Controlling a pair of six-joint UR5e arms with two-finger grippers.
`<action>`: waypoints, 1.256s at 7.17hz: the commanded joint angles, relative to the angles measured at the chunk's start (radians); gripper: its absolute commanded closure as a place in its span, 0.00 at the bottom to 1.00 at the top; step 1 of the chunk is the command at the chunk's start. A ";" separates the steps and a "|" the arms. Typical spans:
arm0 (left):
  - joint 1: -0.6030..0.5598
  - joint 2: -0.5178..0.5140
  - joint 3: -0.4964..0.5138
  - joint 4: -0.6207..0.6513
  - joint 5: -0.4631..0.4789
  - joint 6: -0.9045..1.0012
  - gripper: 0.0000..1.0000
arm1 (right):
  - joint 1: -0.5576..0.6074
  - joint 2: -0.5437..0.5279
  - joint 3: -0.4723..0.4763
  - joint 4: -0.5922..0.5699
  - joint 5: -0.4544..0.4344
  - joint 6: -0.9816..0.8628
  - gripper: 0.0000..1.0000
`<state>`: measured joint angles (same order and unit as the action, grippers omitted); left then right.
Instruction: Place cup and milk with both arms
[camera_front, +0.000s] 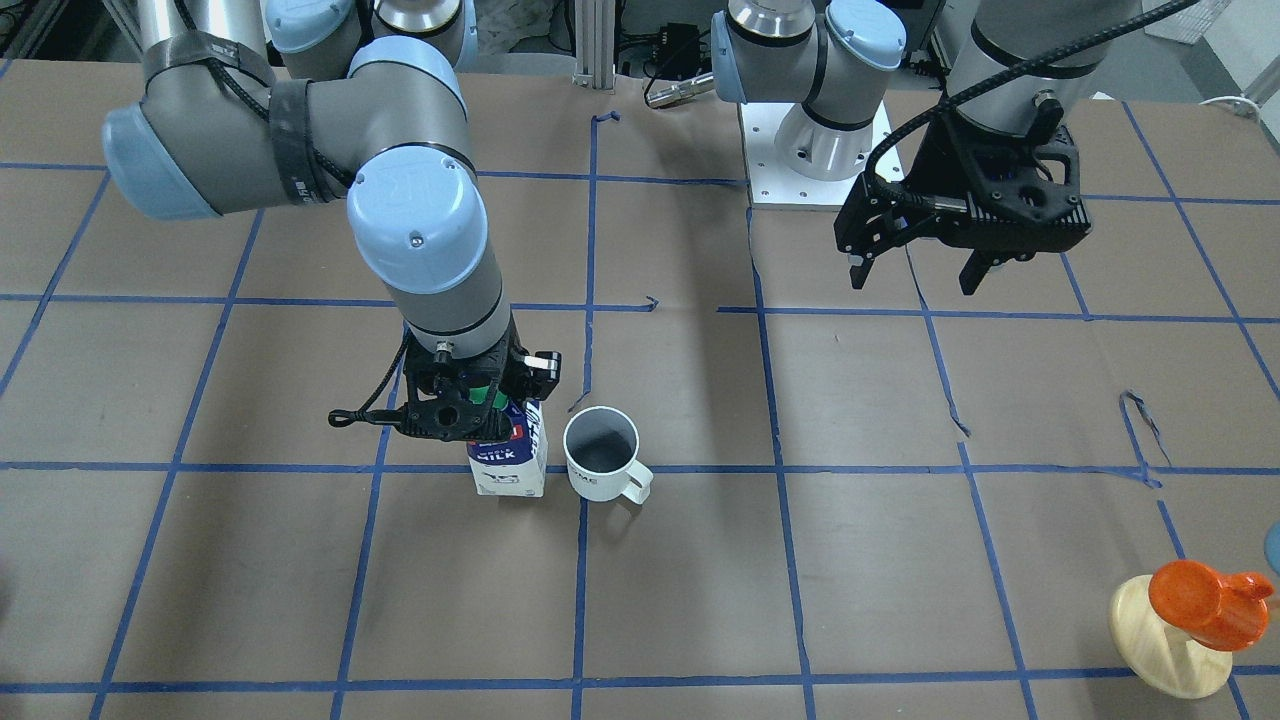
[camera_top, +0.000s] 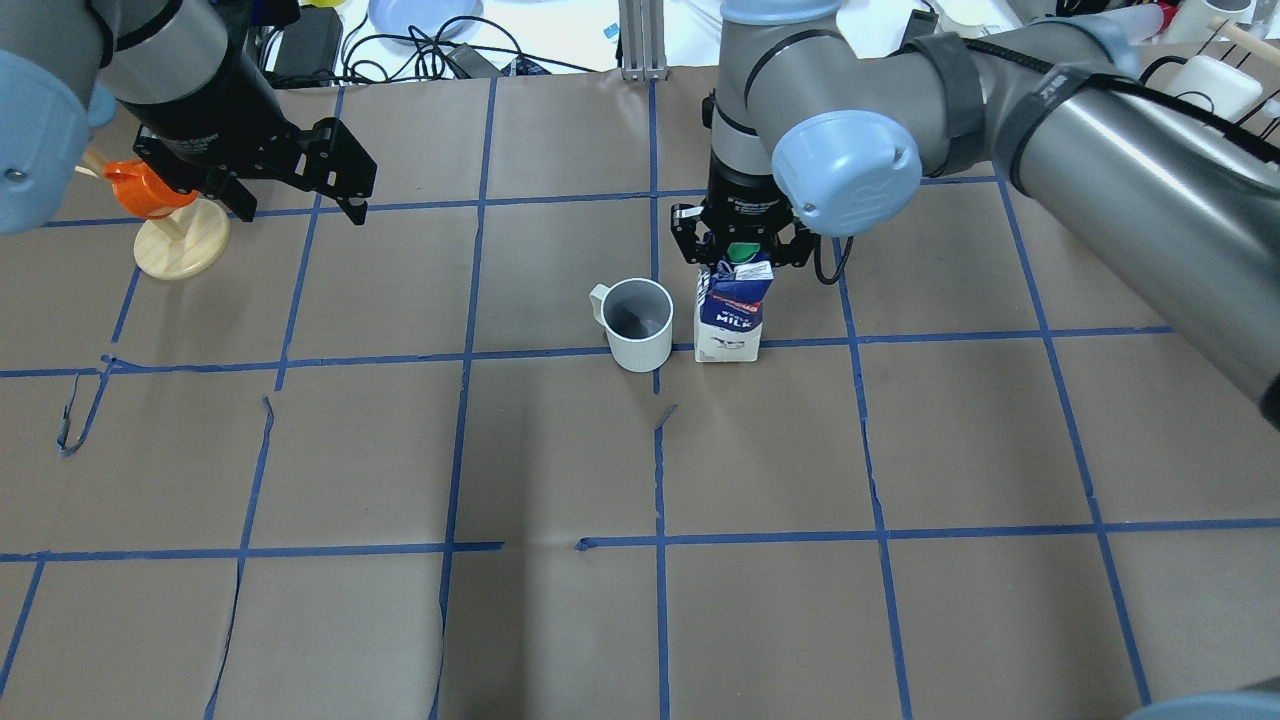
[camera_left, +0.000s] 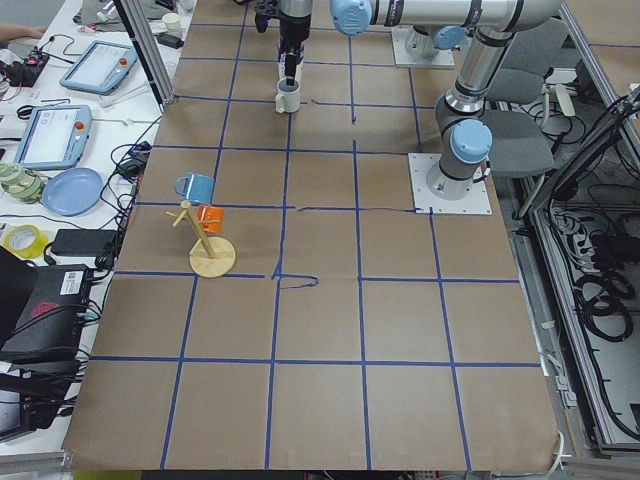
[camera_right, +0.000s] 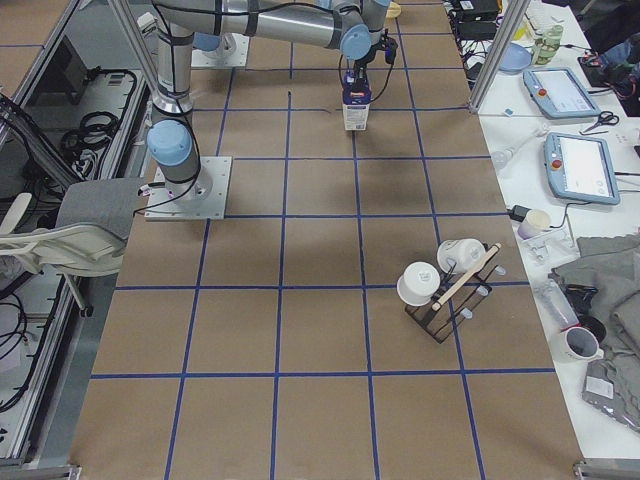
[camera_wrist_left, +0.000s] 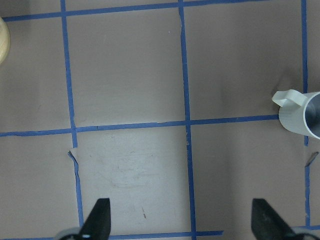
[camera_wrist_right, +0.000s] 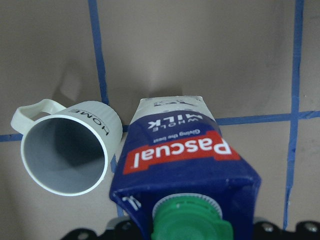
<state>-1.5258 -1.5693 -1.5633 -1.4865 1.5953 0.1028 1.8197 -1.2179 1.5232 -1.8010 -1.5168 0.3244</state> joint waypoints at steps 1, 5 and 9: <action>0.001 0.002 -0.001 0.000 0.000 0.000 0.00 | 0.010 0.011 0.003 -0.011 -0.002 0.021 0.45; -0.001 0.002 -0.006 0.000 0.002 0.000 0.00 | 0.003 -0.037 -0.067 0.015 -0.013 0.010 0.00; -0.002 0.002 -0.007 0.000 0.002 0.000 0.00 | -0.019 -0.239 -0.117 0.242 -0.092 -0.049 0.00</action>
<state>-1.5278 -1.5677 -1.5702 -1.4864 1.5969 0.1028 1.8061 -1.4084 1.4094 -1.6141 -1.5892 0.3111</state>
